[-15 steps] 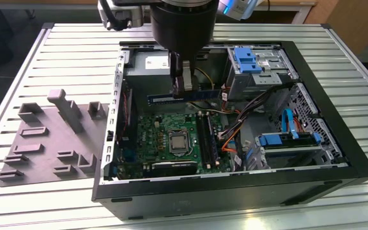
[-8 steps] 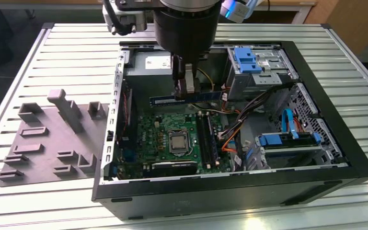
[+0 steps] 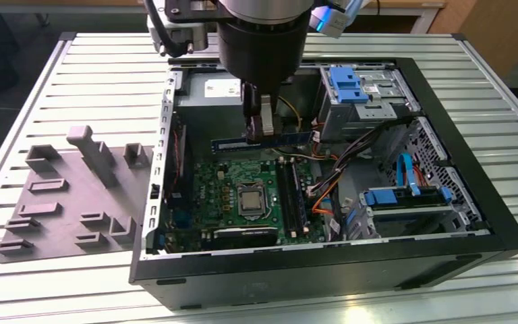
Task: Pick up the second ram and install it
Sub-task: 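Pick up the second ram and move it above second insertion slot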
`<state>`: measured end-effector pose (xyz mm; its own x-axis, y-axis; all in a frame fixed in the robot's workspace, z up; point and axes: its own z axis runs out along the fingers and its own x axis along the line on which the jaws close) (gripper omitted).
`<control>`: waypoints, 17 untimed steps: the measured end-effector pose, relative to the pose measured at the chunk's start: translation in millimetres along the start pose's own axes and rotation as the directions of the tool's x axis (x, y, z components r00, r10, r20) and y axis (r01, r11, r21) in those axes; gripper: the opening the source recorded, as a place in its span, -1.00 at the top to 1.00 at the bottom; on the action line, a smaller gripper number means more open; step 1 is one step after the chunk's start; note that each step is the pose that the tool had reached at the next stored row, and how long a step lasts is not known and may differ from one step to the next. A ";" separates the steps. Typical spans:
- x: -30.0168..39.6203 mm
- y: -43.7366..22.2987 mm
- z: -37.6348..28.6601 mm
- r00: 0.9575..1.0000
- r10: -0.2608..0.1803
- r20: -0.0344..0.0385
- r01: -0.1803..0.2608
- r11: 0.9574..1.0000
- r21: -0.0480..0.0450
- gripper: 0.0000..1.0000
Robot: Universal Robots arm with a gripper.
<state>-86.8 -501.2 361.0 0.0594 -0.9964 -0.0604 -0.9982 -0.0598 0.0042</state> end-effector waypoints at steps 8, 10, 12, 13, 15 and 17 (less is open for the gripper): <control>0.3 -0.2 4.4 1.000 0.001 0.000 -0.001 1.000 -0.001 0.76; 0.3 -0.2 5.5 1.000 0.001 0.000 -0.001 1.000 -0.001 0.76; 0.4 -0.3 6.6 1.000 0.001 0.000 -0.001 1.000 -0.001 0.76; 0.4 -0.3 7.1 1.000 0.002 0.000 -0.002 1.000 -0.001 0.76; 0.5 -0.3 8.1 1.000 0.002 0.000 -0.002 1.000 -0.001 0.76; 0.6 -0.4 9.0 1.000 0.002 0.000 -0.002 1.000 -0.002 0.76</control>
<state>-86.4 -501.2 352.0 0.0571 -0.9966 -0.0601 -0.9983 -0.0575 0.0060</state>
